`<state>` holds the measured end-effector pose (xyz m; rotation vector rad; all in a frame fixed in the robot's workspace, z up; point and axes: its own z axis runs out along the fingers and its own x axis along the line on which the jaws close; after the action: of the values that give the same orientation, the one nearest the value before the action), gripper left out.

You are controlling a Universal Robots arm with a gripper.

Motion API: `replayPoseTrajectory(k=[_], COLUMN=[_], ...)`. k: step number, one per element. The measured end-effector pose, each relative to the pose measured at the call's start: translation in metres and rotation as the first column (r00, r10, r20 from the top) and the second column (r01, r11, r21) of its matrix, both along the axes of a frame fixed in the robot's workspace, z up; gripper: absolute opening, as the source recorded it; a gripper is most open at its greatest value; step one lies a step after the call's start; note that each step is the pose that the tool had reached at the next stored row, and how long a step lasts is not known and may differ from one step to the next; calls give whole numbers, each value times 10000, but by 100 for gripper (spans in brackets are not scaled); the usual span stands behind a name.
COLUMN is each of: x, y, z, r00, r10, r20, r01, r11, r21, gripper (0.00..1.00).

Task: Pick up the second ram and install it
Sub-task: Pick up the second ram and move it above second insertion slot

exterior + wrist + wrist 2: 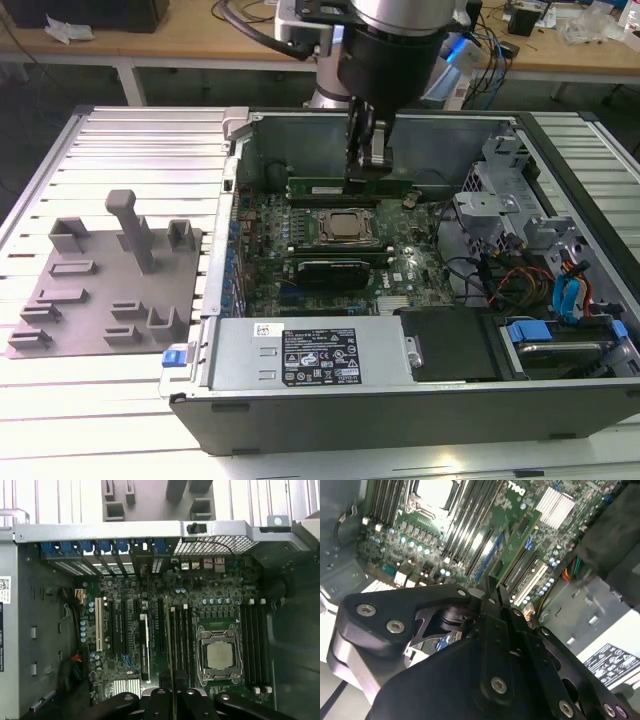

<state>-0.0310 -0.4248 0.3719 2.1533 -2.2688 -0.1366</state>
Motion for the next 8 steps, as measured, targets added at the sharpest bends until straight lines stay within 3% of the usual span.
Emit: replayPoseTrajectory(k=[8], x=[110], y=[0], z=[-178], r00=[10000], r10=[0], r20=[-21], r01=[0], r11=[10000], r21=[1], gripper=[11])
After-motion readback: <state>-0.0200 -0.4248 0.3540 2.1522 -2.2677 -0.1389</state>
